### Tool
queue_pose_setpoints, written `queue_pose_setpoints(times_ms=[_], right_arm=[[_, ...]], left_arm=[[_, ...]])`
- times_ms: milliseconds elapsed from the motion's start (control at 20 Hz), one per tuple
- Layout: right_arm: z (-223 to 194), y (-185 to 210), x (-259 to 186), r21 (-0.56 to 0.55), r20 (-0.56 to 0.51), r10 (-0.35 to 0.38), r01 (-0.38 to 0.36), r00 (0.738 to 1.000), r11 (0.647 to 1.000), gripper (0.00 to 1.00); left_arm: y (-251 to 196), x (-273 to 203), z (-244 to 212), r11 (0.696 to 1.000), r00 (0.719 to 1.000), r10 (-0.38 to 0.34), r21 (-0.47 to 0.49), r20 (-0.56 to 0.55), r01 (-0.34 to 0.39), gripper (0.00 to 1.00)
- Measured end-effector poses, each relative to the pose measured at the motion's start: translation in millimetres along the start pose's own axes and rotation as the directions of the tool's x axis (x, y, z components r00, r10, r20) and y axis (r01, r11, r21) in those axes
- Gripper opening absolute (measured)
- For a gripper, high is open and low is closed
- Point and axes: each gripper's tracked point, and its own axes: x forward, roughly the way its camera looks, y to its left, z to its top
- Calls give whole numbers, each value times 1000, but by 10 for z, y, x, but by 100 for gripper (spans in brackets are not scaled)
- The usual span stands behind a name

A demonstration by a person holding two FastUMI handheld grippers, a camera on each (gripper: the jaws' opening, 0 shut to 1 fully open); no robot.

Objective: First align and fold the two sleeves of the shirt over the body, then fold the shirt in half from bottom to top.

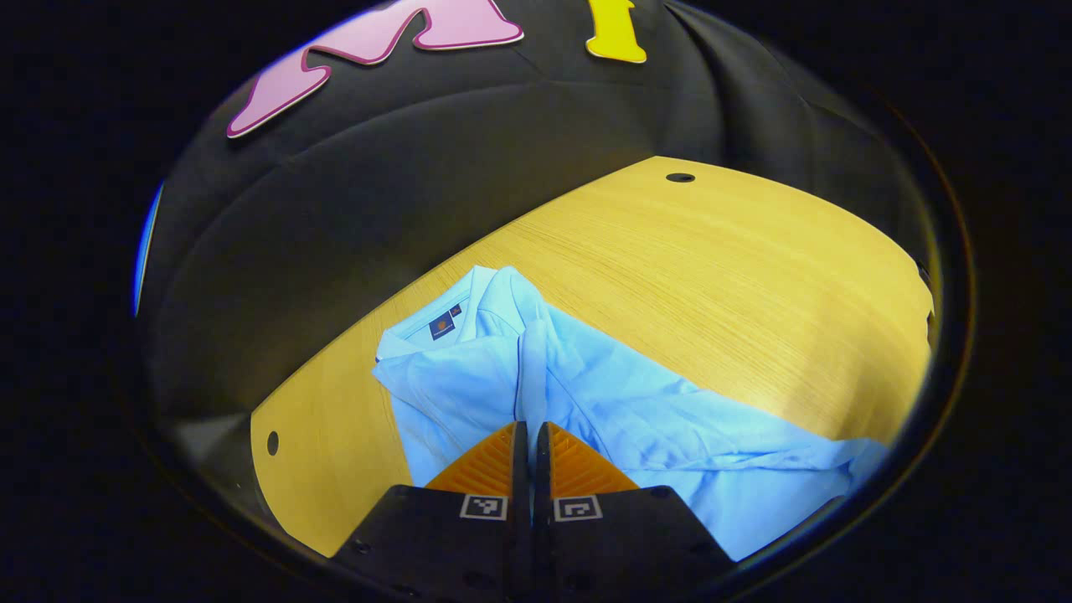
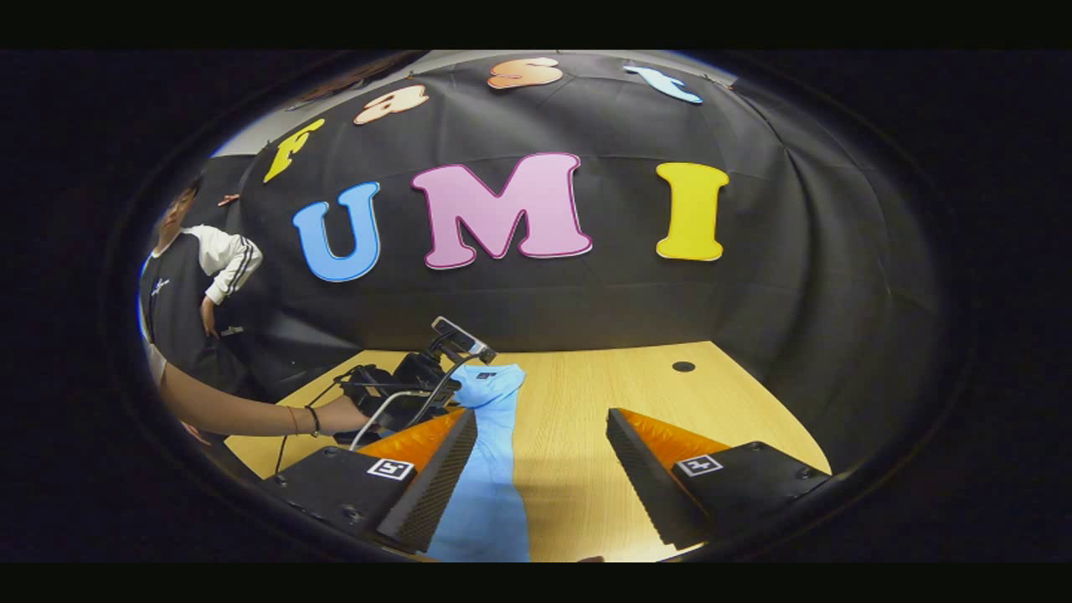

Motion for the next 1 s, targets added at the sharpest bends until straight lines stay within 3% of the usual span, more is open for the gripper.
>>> queue_pose_setpoints(times_ms=[150,200,250,400,500,750,900,1000], right_arm=[[-54,3,24,-1,-14,4,-4,1000,1000,97],[-91,1,36,-4,-22,3,-3,1000,1000,98],[-105,24,32,-2,-28,8,-8,1000,1000,98],[-125,53,40,3,-36,13,-13,999,1000,98],[-107,76,32,4,-31,16,-16,999,1000,98],[-66,89,7,6,-30,15,-14,999,1000,97],[-145,84,-34,31,-70,16,-14,997,999,98],[-350,75,-65,46,-135,16,-9,991,999,98]], left_arm=[[14,16,18,999,1000,-8,-38,26,9,7],[49,10,26,999,999,3,-55,35,-1,18],[100,4,32,998,999,24,-66,42,-21,21],[217,17,26,995,997,63,-75,51,-59,77],[220,20,36,995,996,64,-85,56,-60,94],[343,-249,126,984,990,90,-161,108,-72,96],[627,-1080,238,959,954,173,-263,244,-106,98],[663,-1716,15,932,944,197,-350,263,-97,98]])
